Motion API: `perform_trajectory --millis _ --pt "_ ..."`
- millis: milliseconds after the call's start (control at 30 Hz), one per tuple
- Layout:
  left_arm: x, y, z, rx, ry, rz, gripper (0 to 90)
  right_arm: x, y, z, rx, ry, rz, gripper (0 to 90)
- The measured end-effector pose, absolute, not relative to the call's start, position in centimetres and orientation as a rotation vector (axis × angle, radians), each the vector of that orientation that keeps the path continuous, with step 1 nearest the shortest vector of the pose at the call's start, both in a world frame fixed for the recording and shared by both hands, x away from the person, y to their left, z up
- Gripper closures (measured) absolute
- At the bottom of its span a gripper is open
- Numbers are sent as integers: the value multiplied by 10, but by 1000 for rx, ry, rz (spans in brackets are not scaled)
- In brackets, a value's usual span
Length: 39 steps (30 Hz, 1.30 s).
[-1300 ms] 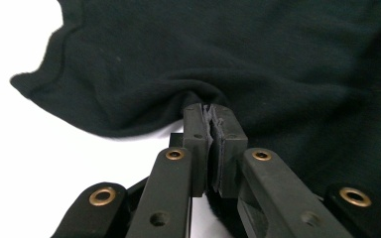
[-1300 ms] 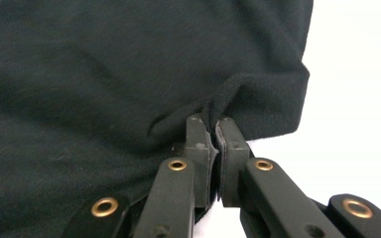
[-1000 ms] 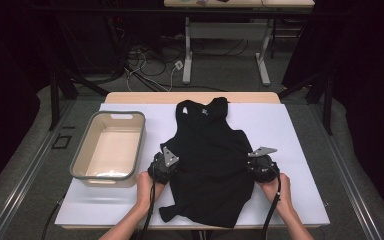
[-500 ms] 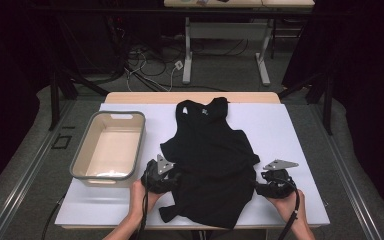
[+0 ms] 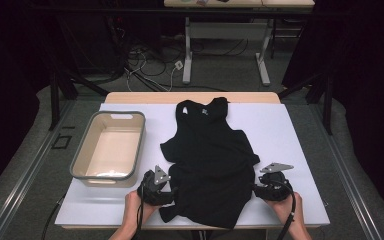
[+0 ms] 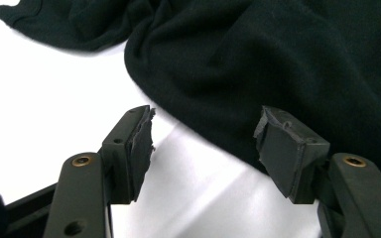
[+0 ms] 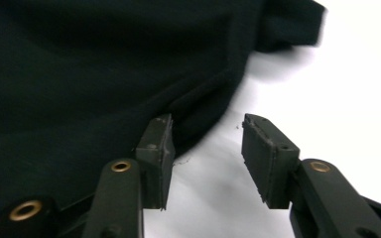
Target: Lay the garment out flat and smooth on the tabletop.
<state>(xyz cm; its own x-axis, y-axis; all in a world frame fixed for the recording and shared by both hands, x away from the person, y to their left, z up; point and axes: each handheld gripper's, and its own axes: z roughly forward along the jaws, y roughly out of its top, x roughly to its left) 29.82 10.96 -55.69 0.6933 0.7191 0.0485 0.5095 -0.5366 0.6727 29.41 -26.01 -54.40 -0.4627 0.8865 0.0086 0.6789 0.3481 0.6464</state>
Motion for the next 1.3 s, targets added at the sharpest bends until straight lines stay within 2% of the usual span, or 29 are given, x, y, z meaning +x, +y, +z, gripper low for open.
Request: perform_trajectory --millis 133,200,333,433,533,567,633,833,967,1033,1067,1200,1233,1300 --pt "299 109 -558 2250 937 410 396 298 -251 -548 1371 2295 840 539" --pt "301 110 -559 2238 938 385 410 300 -249 -548 1376 2298 847 567" --pt "302 112 -562 2206 929 344 458 299 -251 -551 1421 2317 937 729" --pt "303 112 -564 2175 896 329 588 300 -251 -551 1425 2341 979 841" --pt "303 110 -564 2186 851 310 820 299 -247 -548 1396 2330 934 862" --pt "304 108 -563 2194 839 324 866 299 -245 -547 1383 2319 913 863" --pt "305 106 -561 2209 835 358 887 298 -245 -543 1360 2287 872 864" --pt "315 116 -547 2152 898 488 891 306 -251 -530 1315 2170 795 865" --pt "318 114 -552 2188 916 575 885 316 -252 -530 1302 2124 736 860" --pt "320 114 -556 2201 933 549 870 323 -252 -536 1307 2153 734 852" --pt "320 114 -557 2214 929 552 837 324 -253 -540 1305 2181 732 844" --pt "316 114 -555 2205 933 529 677 322 -257 -540 1328 2205 753 696" --pt "314 114 -553 2195 939 529 642 320 -259 -538 1329 2199 772 684" --pt "308 116 -549 2186 943 519 524 314 -263 -533 1330 2195 813 636"
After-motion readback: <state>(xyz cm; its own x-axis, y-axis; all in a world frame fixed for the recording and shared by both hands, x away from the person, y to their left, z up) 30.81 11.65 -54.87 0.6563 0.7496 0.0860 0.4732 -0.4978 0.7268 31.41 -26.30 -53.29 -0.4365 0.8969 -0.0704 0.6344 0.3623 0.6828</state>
